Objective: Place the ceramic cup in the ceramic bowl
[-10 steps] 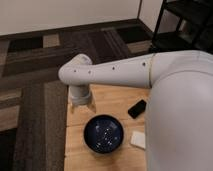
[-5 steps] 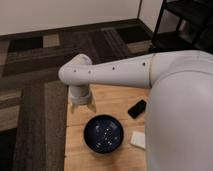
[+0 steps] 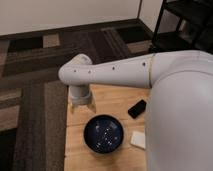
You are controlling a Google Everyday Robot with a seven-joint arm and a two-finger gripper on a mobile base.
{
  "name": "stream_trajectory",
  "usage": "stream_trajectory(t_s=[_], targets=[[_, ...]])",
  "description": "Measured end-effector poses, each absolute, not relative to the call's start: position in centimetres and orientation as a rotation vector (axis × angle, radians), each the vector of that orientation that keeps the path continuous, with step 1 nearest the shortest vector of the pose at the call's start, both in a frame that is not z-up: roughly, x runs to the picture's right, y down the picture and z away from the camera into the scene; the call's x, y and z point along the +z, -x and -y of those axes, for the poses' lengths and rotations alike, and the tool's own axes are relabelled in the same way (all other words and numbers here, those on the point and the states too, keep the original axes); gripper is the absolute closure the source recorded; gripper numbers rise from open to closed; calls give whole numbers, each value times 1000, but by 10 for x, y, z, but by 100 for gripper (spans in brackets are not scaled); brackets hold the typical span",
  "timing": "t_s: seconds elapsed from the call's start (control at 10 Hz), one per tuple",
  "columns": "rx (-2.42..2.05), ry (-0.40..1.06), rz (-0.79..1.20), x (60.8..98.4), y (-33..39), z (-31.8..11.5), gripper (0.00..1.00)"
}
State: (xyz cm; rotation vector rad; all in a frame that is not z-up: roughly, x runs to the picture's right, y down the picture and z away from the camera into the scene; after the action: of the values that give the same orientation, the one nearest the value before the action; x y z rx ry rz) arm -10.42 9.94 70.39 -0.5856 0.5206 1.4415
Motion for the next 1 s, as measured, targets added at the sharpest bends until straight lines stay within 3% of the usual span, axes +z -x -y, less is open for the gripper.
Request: stream_trajectory(t_s=[0.7, 1.0], targets=[[1470, 601, -454, 707, 96, -84, 35], [1470, 601, -434, 709, 61, -73, 35]])
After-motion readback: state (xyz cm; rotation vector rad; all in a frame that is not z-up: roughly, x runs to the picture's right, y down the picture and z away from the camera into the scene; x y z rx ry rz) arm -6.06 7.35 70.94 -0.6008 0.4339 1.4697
